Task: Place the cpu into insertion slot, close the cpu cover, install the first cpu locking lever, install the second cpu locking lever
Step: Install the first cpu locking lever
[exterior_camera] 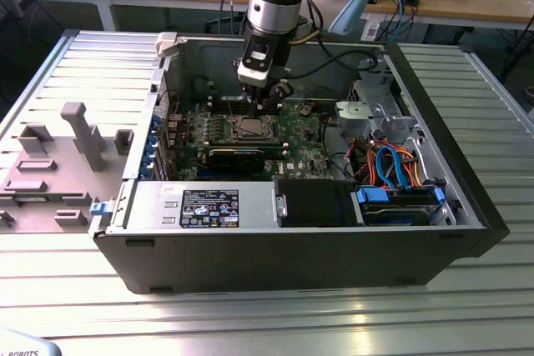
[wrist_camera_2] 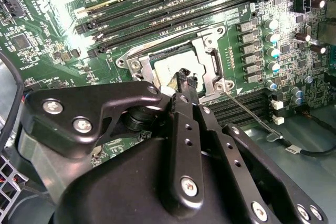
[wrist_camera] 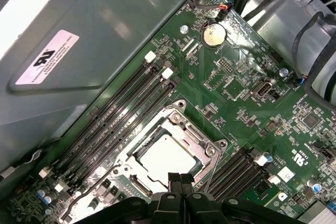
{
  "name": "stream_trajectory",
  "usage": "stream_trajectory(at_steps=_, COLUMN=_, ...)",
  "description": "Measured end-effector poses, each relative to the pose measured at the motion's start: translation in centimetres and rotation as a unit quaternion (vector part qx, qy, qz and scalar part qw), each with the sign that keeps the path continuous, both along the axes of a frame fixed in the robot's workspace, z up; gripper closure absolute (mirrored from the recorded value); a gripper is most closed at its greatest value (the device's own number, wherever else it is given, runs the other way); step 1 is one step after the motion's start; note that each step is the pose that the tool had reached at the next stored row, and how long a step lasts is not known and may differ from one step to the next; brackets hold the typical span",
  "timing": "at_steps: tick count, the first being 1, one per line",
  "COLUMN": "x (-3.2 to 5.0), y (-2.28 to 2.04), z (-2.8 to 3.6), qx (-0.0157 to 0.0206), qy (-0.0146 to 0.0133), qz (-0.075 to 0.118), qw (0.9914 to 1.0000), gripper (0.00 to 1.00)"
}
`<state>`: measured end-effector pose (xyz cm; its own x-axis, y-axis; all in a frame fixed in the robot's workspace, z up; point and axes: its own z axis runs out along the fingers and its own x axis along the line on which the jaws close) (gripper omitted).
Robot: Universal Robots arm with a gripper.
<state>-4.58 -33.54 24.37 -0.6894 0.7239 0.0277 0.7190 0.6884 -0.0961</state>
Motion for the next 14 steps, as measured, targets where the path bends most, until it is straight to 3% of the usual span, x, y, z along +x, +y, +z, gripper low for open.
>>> stream_trajectory(at_steps=14, x=0.00, y=0.00, z=0.00, qx=0.0000, qy=0.0000, qz=0.008, qw=0.99997, gripper=0.89)
